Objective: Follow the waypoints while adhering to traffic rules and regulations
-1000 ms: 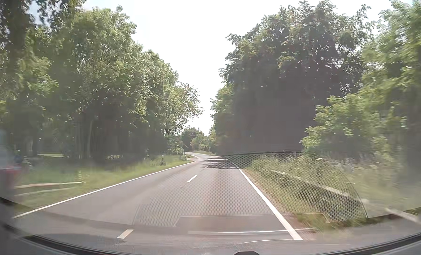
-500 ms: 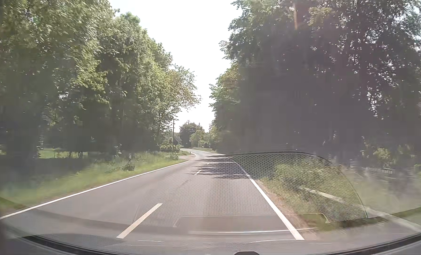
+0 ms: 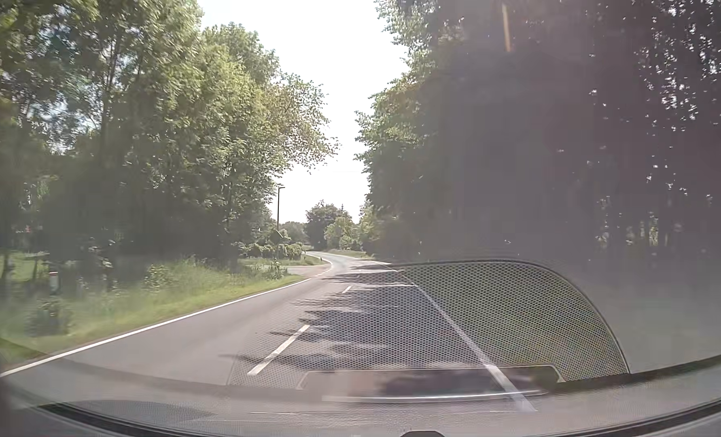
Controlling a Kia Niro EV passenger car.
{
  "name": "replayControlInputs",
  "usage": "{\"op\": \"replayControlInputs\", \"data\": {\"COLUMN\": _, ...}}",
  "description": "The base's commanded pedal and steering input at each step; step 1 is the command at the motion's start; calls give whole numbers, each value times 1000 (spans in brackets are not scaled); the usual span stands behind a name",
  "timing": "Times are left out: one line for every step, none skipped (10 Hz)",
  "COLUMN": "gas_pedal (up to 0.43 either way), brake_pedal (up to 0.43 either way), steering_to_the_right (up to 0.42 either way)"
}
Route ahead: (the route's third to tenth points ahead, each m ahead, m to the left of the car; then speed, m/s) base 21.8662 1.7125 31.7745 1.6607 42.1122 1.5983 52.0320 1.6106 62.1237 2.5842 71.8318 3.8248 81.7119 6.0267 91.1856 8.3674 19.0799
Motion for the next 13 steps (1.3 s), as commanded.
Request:
{"op": "replayControlInputs", "data": {"gas_pedal": 87, "brake_pedal": 0, "steering_to_the_right": -1}}
{"op": "replayControlInputs", "data": {"gas_pedal": 110, "brake_pedal": 0, "steering_to_the_right": -1}}
{"op": "replayControlInputs", "data": {"gas_pedal": 110, "brake_pedal": 0, "steering_to_the_right": -1}}
{"op": "replayControlInputs", "data": {"gas_pedal": 110, "brake_pedal": 0, "steering_to_the_right": -1}}
{"op": "replayControlInputs", "data": {"gas_pedal": 110, "brake_pedal": 0, "steering_to_the_right": -1}}
{"op": "replayControlInputs", "data": {"gas_pedal": 110, "brake_pedal": 0, "steering_to_the_right": -2}}
{"op": "replayControlInputs", "data": {"gas_pedal": 110, "brake_pedal": 0, "steering_to_the_right": -4}}
{"op": "replayControlInputs", "data": {"gas_pedal": 110, "brake_pedal": 0, "steering_to_the_right": -4}}
{"op": "replayControlInputs", "data": {"gas_pedal": 110, "brake_pedal": 0, "steering_to_the_right": -4}}
{"op": "replayControlInputs", "data": {"gas_pedal": 110, "brake_pedal": 0, "steering_to_the_right": -5}}
{"op": "replayControlInputs", "data": {"gas_pedal": 118, "brake_pedal": 0, "steering_to_the_right": -7}}
{"op": "replayControlInputs", "data": {"gas_pedal": 118, "brake_pedal": 0, "steering_to_the_right": -8}}
{"op": "replayControlInputs", "data": {"gas_pedal": 118, "brake_pedal": 0, "steering_to_the_right": -9}}
